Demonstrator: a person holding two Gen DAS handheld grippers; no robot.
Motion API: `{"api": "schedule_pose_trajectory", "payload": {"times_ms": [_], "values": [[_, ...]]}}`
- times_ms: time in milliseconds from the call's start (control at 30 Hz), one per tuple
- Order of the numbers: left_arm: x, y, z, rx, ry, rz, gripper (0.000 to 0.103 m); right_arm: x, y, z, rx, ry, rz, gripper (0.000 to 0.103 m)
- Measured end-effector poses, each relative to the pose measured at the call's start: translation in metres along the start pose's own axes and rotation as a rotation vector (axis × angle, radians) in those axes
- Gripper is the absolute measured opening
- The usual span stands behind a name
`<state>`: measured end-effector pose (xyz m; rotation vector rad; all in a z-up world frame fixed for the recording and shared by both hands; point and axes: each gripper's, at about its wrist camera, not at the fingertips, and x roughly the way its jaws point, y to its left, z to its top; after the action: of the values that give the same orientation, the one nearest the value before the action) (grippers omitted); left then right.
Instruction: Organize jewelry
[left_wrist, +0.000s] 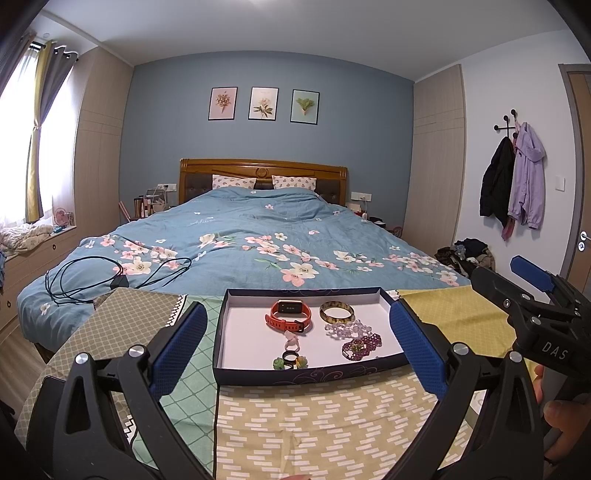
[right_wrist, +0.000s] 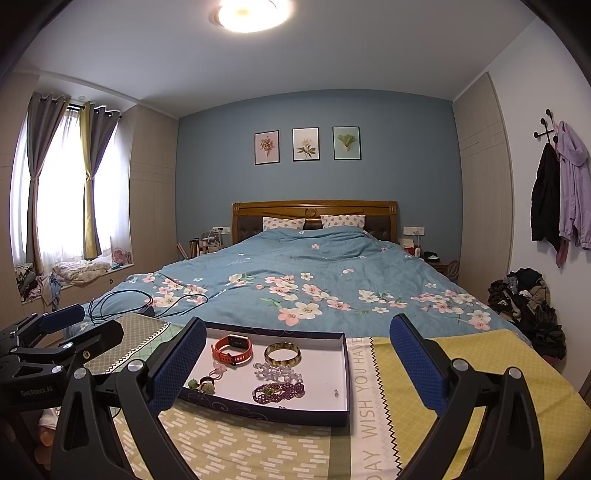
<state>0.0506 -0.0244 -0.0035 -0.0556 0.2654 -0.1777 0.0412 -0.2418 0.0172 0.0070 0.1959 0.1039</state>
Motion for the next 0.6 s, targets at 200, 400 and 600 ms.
{"api": "schedule_pose_trajectory", "payload": {"times_ms": [200, 400, 600], "values": [[-0.0008, 0.0000, -0.0008, -0.001, -0.001, 0.001, 0.097, -0.0002, -0.0006, 0.0001, 0.002, 0.004, 0.001, 0.096], [0.0000, -0.0005, -0.0017, 0.001, 0.001, 0.002, 0.097, 0.0001, -0.0001, 0.0000, 0.000, 0.002, 0.000, 0.096], [0.0001, -0.0007, -0.0027, 0.000, 0.003, 0.002, 0.097, 0.0006, -0.0007, 0.0009, 0.002, 0.004, -0.001, 0.096]]}}
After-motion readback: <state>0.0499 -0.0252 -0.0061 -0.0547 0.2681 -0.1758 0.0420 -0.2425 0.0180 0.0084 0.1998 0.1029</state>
